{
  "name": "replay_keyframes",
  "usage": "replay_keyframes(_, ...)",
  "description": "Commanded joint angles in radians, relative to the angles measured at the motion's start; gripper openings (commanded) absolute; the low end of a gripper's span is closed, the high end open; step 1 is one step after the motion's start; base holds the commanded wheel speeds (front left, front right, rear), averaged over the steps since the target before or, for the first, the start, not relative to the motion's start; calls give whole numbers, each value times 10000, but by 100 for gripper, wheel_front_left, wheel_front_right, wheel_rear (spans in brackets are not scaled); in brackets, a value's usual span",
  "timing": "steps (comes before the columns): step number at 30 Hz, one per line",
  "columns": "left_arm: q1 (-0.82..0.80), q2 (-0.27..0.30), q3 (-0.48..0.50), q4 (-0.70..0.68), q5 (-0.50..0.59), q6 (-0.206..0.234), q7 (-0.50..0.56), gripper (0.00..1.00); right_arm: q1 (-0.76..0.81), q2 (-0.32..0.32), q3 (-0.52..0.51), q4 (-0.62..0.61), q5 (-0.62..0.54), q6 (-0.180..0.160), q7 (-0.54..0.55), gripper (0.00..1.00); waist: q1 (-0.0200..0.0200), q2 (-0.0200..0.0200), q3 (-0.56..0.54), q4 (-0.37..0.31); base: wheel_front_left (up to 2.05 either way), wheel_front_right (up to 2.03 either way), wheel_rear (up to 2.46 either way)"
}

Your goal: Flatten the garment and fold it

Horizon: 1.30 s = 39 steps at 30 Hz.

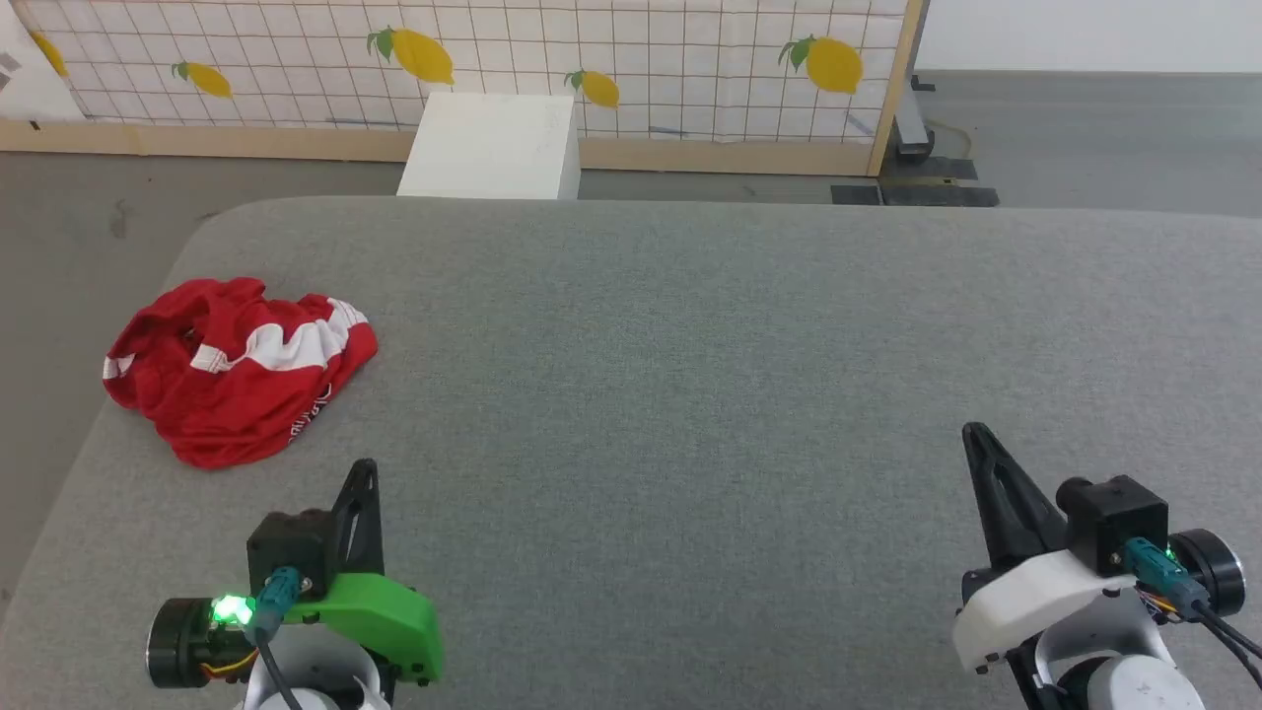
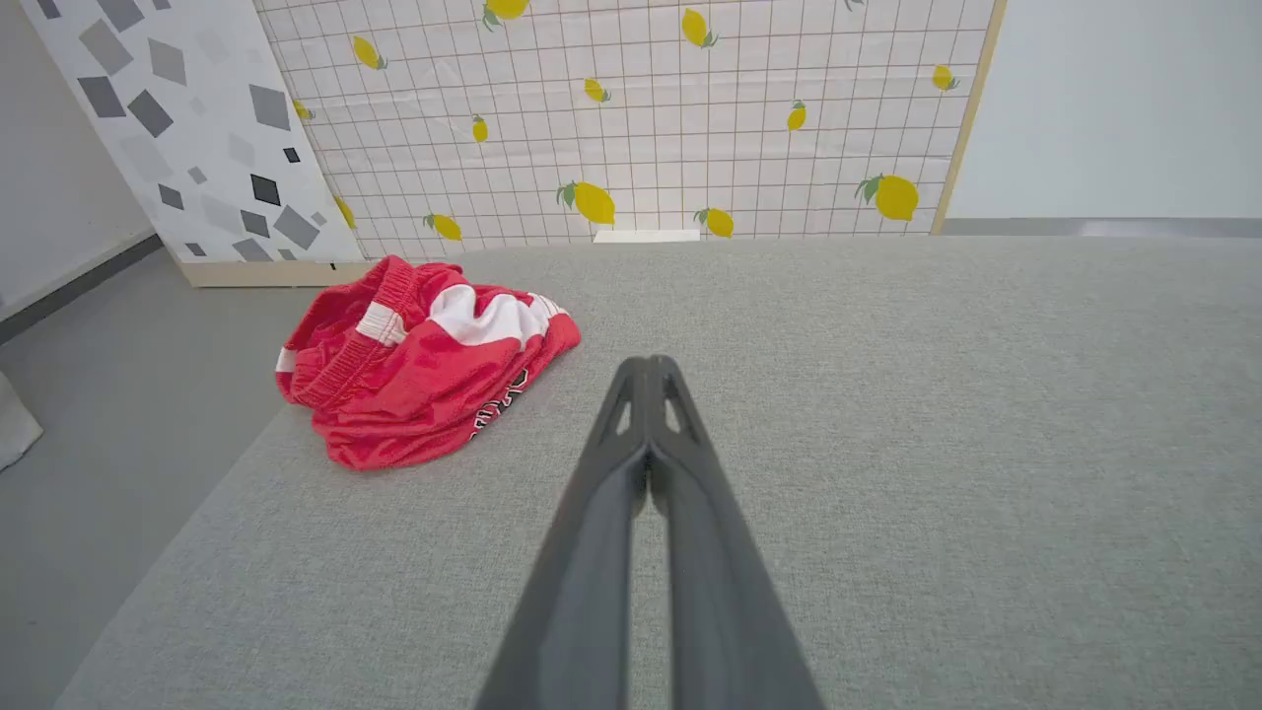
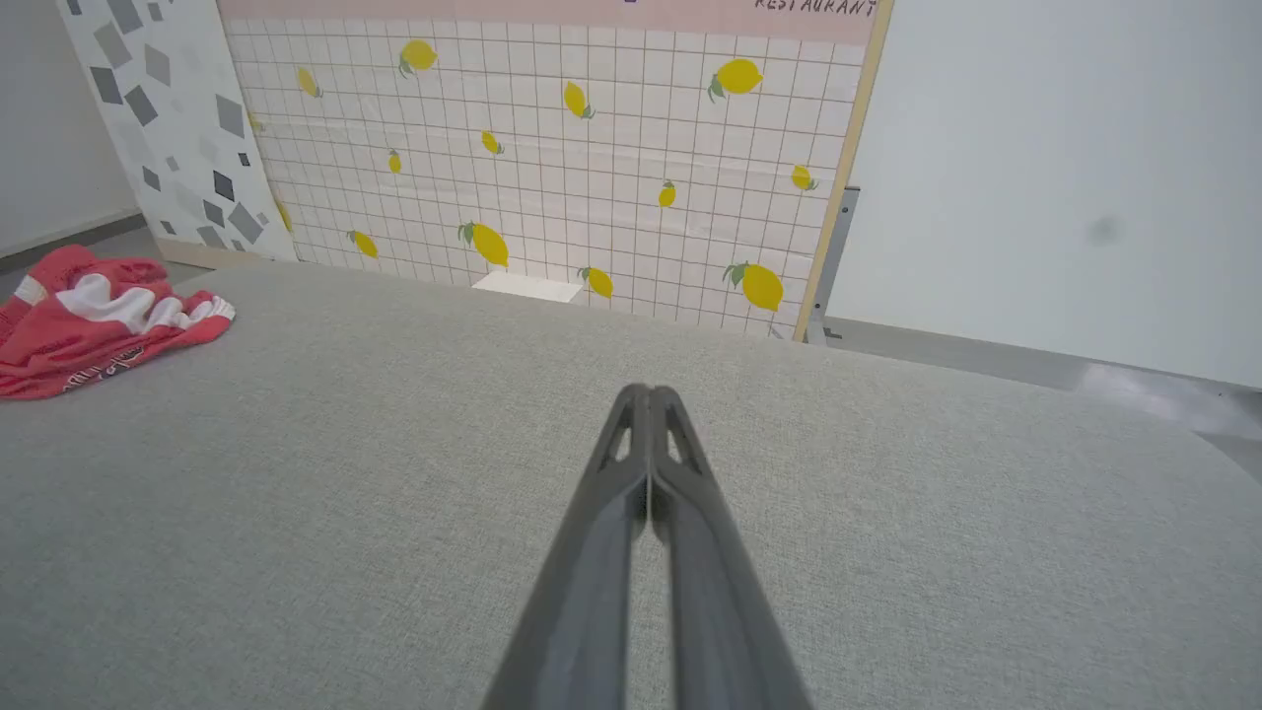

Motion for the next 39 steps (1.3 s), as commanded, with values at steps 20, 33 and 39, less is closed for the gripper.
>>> replay_keyframes(20, -88, -45, 34, -30, 129, -11, 14, 0, 73, -2, -11, -53, -64, -15, 28, 0, 0, -1, 0, 0, 0, 0, 0)
replay_keyframes(33, 0, 2, -11, 3, -20, 2, -2, 100, -2, 0, 1, 6, 6, 2, -4, 100, 0, -1, 0, 0, 0, 0, 0)
replay_keyframes(39, -29, 0, -73, 57, -122, 52, -67, 100, -16, 0, 0, 37, 42, 1, -55, 100, 0, -1, 1, 15, 0, 0, 0)
